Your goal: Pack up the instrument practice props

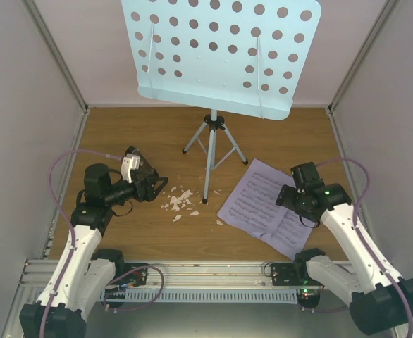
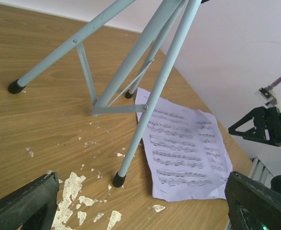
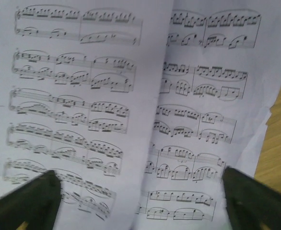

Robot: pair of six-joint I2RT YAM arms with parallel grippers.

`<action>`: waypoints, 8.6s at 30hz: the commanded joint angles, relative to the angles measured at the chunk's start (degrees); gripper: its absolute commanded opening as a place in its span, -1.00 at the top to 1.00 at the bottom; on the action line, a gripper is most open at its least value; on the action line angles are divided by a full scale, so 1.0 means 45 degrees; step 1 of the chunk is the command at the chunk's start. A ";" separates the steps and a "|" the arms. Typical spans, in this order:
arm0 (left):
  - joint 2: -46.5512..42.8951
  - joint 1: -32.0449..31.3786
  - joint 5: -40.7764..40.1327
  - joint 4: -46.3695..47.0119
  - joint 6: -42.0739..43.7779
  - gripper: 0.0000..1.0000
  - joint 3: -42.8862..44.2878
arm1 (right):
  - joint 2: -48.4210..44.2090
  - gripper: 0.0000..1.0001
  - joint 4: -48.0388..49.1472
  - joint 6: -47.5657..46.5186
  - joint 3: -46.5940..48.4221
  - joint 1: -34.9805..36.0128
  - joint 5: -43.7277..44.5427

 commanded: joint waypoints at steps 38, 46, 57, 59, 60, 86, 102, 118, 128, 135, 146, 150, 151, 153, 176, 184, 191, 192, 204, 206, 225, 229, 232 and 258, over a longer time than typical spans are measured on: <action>0.1810 0.0028 -0.6123 0.1225 0.3019 -0.93 0.3653 | 0.1922 -0.71 2.1787 0.7145 -0.3002 0.1446 -0.7551; 0.1479 0.0028 -0.6582 0.1108 0.3235 -0.96 0.3272 | 0.4521 -0.49 2.3600 0.7971 -0.1430 0.1684 -0.7930; 0.1616 0.0028 -0.6352 0.1090 0.3177 -0.96 0.3293 | 0.6245 -0.29 2.3919 0.8218 -0.0124 0.2055 -0.8075; 0.1623 0.0014 -0.6311 0.1092 0.3159 -0.96 0.3303 | 0.6408 -0.25 2.3946 0.8221 -0.0025 0.2059 -0.8043; 0.1636 0.0009 -0.6308 0.1089 0.3166 -0.95 0.3295 | 0.6493 -0.23 2.3969 0.8210 0.0040 0.2075 -0.8041; 0.1620 0.0008 -0.6291 0.1071 0.3161 -0.96 0.3275 | 0.6652 0.98 2.3157 0.7220 0.0557 0.2251 -0.7629; 0.1616 0.0008 -0.6222 0.1055 0.3161 -0.96 0.3271 | 0.6801 0.22 2.3614 0.7314 0.0710 0.2241 -0.7651; 0.1673 0.0009 -0.6208 0.1056 0.3157 -0.96 0.3271 | 0.6403 0.99 2.2920 0.6074 0.0643 0.2253 -0.7085; 0.1676 0.0009 -0.6201 0.1048 0.3175 -0.96 0.3269 | 0.5462 0.99 2.2423 -0.2392 0.0493 0.3003 -0.4719; 0.1734 -0.0006 -0.6195 0.1033 0.3191 -0.96 0.3279 | 0.5204 0.99 2.1122 -0.7513 0.0789 0.3212 -0.4730; 0.1724 -0.0011 -0.6189 0.1031 0.3166 -0.96 0.3250 | 0.5338 0.99 1.9032 -1.2676 0.1636 0.3540 -0.2774; 0.1719 -0.0011 -0.6184 0.1043 0.3157 -0.96 0.3255 | 0.5341 0.95 1.9036 -1.3624 0.1589 0.3594 -0.2249; 0.1744 -0.0009 -0.6187 0.1042 0.3159 -0.96 0.3250 | 0.5302 0.92 1.9090 -1.3779 0.1550 0.3632 -0.2022; 0.1785 -0.0028 -0.6187 0.1050 0.3158 -0.96 0.3253 | 0.5196 0.90 1.9319 -1.4195 0.1448 0.3717 -0.1676; 0.1892 -0.0085 -0.6186 0.1031 0.3161 -0.96 0.3259 | 0.5279 0.78 2.0000 -2.0782 0.1846 0.4037 0.1487; 0.1889 -0.0104 -0.6197 0.1048 0.3178 -0.96 0.3250 | 0.4855 -0.11 2.0537 -1.9668 0.1449 0.4044 0.0656; 0.1931 -0.0129 -0.6262 0.1020 0.3195 -0.96 0.3252 | 0.3352 -0.59 2.1141 -1.6125 0.0057 0.4056 -0.1456; 0.1934 -0.0129 -0.6255 0.1012 0.3195 -0.96 0.3249 | 0.3135 -0.63 2.1324 -1.5822 -0.0233 0.4063 -0.1730; 0.1949 -0.0131 -0.6338 0.0982 0.3206 -0.96 0.3249 | 0.0880 -0.82 2.1907 -0.8641 -0.3757 0.3787 -0.2510; 0.1984 -0.0145 -0.6281 0.0991 0.3196 -0.96 0.3250 | 0.0796 -0.84 2.2517 -0.6685 -0.4518 0.3445 -0.2769; 0.1762 -0.0168 -0.6205 0.0991 0.3163 -0.96 0.3251 | 0.3905 -0.76 2.3979 1.0039 -0.1973 0.2173 -0.5485; 0.1719 -0.0186 -0.6149 0.1017 0.3142 -0.96 0.3249 | 0.4347 -0.68 2.3609 1.1291 -0.1299 0.2183 -0.5317; 0.1700 -0.0189 -0.6084 0.1011 0.3117 -0.96 0.3249 | 0.4563 -0.57 2.1666 1.1790 -0.0532 0.2184 -0.5018; 0.1499 -0.0314 -0.6028 0.1031 0.3096 -0.96 0.3248 | 0.5676 0.38 2.1061 1.2212 0.0765 0.2175 -0.4003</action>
